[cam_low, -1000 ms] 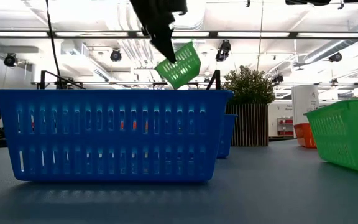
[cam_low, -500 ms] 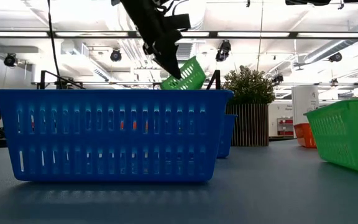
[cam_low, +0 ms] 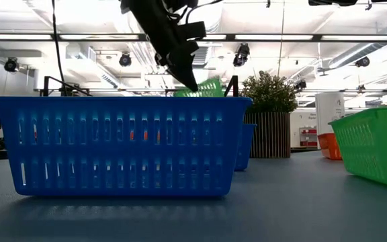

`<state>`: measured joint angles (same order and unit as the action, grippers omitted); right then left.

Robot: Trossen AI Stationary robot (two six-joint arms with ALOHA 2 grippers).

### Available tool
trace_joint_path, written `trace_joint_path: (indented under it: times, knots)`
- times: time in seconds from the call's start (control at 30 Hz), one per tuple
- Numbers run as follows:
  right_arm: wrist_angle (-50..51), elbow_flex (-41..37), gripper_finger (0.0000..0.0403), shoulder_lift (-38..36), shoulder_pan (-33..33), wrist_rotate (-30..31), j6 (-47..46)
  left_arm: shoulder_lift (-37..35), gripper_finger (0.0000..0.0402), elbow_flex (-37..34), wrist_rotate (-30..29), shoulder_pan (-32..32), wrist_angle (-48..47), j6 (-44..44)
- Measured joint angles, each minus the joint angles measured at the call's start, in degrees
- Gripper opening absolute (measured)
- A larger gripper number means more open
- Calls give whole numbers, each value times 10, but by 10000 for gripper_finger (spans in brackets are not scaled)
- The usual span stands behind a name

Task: Stack baskets on shelf by color
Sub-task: Stack the left green bin on top of the green bin on the shelf, then stack the top blue bin on top of the blue bin on the shelf

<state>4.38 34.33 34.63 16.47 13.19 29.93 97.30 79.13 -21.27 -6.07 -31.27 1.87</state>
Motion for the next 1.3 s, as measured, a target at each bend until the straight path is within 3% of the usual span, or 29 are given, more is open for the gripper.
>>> trace_joint_path:
  times: [0.4,0.53,0.73,0.9,1.07,1.3]
  knots:
    - [-2,0,43,0,0,3,-1,-18,84,0,19,12,-12,14]
    - [-5,0,43,4,0,3,-6,-40,83,-11,58,66,22,10]
    - [-15,0,43,30,0,3,-14,-51,82,-75,60,170,139,16]
    - [-34,0,43,51,0,2,-8,-52,81,-122,58,219,206,15]
    - [-35,0,43,63,0,2,-21,-55,81,-132,56,225,207,18]
    - [-38,0,43,79,0,3,-39,-79,81,-148,54,225,194,96]
